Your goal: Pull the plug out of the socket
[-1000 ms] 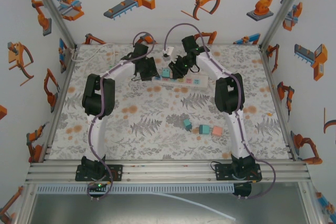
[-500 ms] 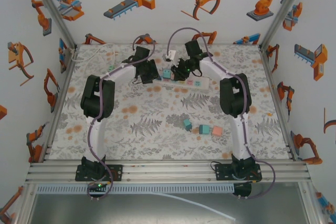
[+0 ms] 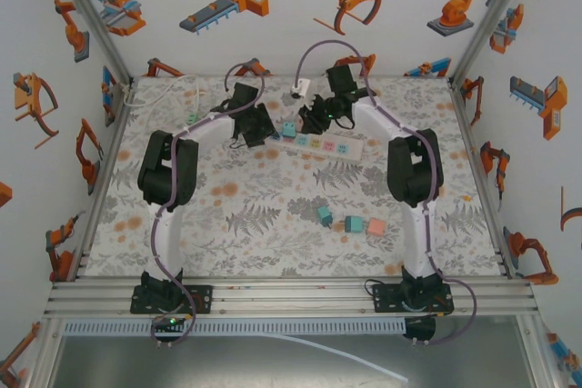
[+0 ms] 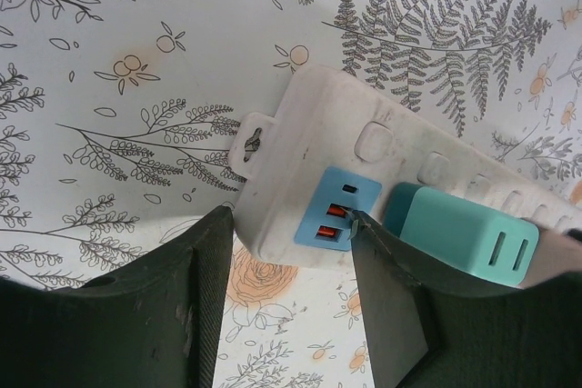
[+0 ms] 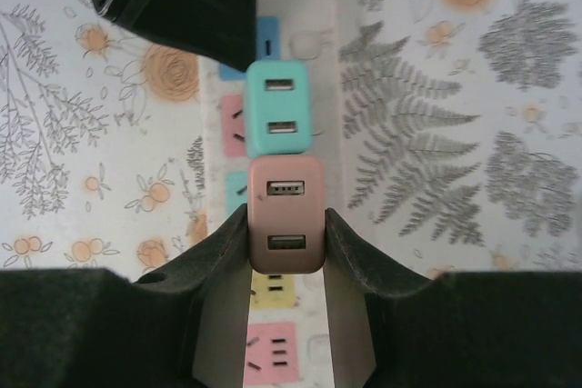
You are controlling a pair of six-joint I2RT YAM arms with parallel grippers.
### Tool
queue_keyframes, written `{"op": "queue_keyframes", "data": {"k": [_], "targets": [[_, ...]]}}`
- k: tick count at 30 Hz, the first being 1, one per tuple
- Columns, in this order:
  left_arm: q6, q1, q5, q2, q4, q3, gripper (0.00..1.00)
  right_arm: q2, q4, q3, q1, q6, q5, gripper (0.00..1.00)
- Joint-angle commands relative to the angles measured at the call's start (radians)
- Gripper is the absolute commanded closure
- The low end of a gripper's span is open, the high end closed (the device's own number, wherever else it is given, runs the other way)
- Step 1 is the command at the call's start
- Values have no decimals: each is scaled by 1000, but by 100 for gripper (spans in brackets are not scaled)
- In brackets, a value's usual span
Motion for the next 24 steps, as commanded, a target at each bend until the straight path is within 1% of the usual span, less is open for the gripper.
{"op": "queue_keyframes", "data": {"k": [1,2,3,6,8,10,14,20,24], "targets": [[1,-18,-15,73,-124,-54,48,-55,-13,34,39,-57,36,100],[-1,-19,-15,74,-123,-51,48,-53,-39,39,53,-94,70,100],[-3,-21,-16,75,-122,-49,48,-51,-44,40,60,-98,77,100],[-5,-21,-14,75,-120,-47,47,-51,-10,50,53,-25,9,100],[0,-21,-12,67,-120,-47,46,-58,-4,56,54,-14,11,100],[8,-20,-6,54,-112,-50,42,-77,14,57,52,16,17,100],[19,-14,6,14,-103,-50,38,-133,61,34,52,85,30,100],[61,6,7,-98,-114,-41,34,-263,225,-76,52,233,47,100],[116,15,9,-205,-136,-45,32,-344,306,-126,52,362,65,100]]}}
